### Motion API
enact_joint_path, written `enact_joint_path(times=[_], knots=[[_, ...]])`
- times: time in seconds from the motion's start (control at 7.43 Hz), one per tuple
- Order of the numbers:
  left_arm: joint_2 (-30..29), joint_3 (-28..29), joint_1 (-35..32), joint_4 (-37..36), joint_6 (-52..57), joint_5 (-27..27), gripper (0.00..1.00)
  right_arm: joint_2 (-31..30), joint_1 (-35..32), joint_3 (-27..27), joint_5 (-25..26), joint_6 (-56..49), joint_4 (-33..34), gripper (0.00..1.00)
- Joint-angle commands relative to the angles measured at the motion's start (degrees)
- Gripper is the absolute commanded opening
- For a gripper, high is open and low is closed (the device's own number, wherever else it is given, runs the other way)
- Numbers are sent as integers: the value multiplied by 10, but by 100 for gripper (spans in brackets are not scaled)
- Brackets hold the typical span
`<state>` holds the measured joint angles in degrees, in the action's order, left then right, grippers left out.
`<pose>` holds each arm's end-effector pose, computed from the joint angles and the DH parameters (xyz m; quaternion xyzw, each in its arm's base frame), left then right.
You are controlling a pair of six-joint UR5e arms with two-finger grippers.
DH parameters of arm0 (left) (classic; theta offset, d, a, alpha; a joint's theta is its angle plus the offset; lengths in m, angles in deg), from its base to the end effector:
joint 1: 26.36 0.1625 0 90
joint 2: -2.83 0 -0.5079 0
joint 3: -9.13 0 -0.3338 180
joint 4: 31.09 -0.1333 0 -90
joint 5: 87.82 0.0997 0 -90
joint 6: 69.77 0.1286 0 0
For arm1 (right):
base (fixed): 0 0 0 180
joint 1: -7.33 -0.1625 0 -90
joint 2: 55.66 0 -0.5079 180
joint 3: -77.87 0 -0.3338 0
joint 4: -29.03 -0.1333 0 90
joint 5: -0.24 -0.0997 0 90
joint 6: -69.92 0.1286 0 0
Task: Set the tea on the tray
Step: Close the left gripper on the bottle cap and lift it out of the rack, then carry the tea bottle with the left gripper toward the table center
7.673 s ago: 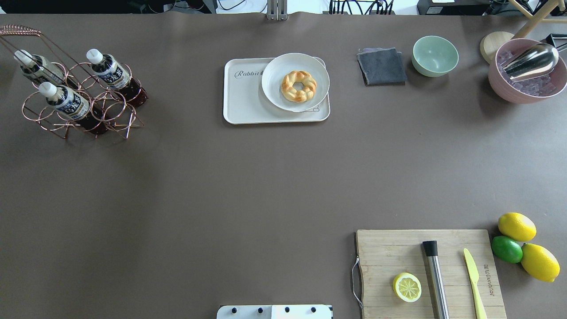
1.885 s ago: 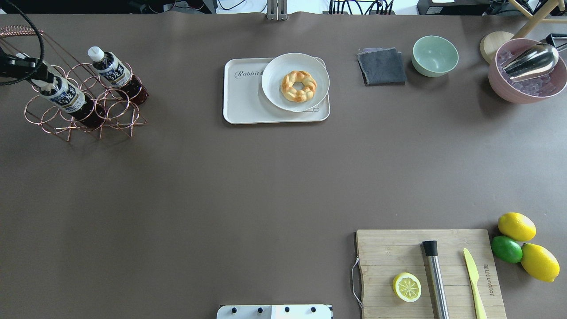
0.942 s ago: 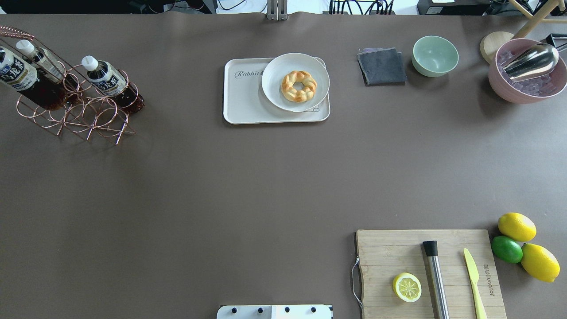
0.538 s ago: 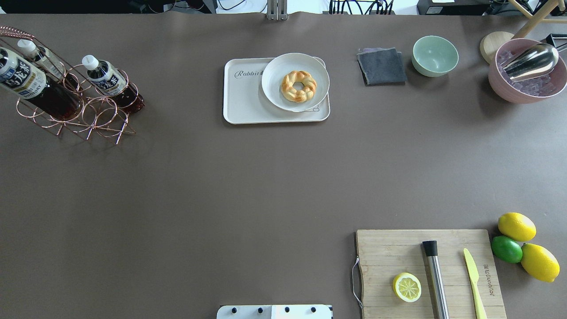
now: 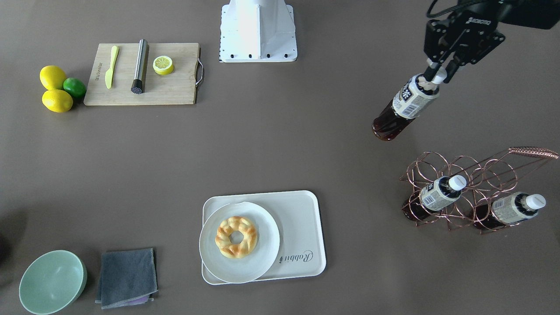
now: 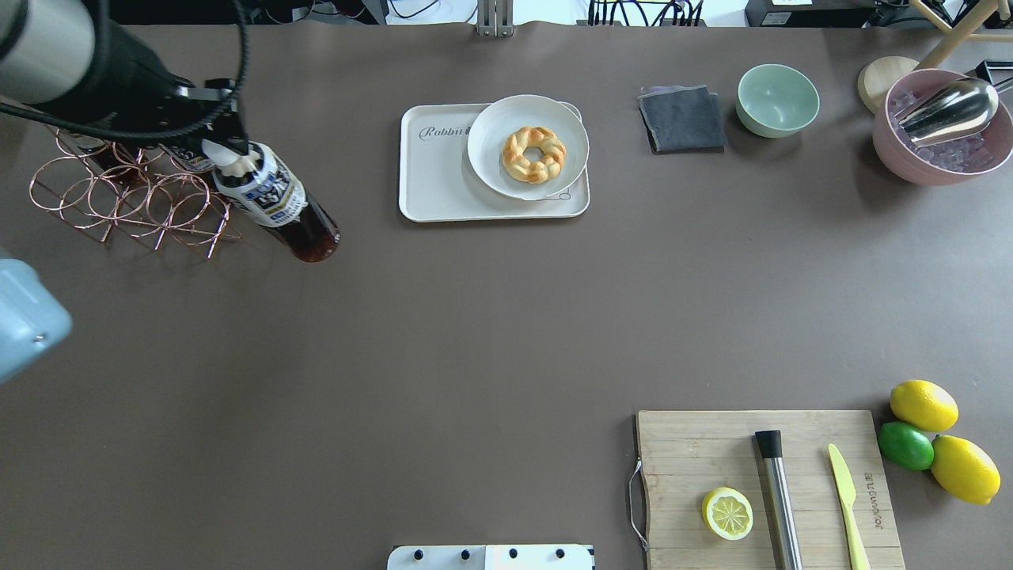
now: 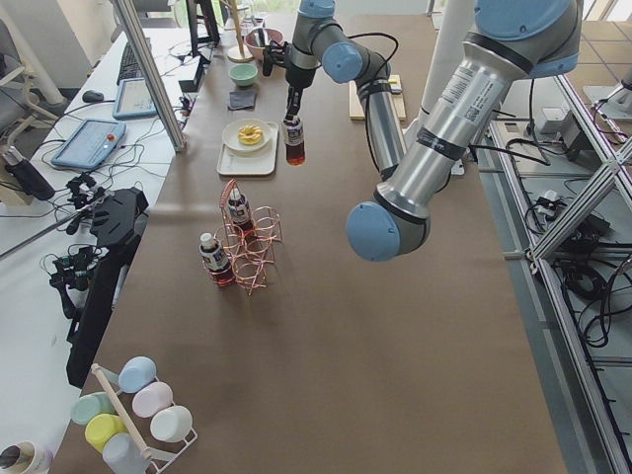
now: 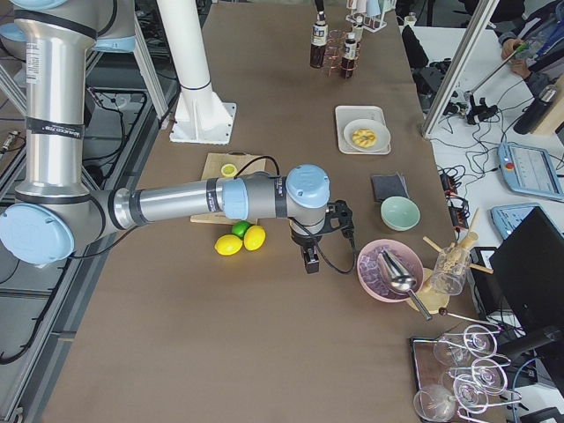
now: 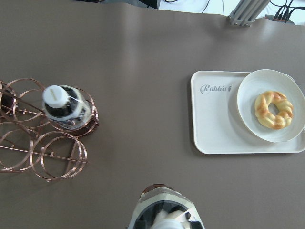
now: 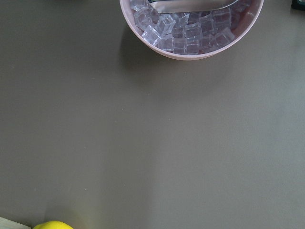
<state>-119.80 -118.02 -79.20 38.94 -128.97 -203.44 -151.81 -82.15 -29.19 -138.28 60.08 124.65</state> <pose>0.2656 -0.4790 0.2757 0.1239 0.4401 -0.0774 0.8860 0.0335 -0.3808 0.6799 0.0753 -0.4057 -0.1011 0.9053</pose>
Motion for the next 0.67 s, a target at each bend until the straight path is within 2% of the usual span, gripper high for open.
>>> enact_joint_path(times=[0.0,0.4,0.54], knots=[[-128,92,139,-17,-99,99,0,2,0,0,0,0,0,100],[-179,165,240,-5,-143,173,0,-1,2,2,1,-1,0,100],[-177,170,252,-5,-144,181,0,-1,3,2,1,-1,0,100]])
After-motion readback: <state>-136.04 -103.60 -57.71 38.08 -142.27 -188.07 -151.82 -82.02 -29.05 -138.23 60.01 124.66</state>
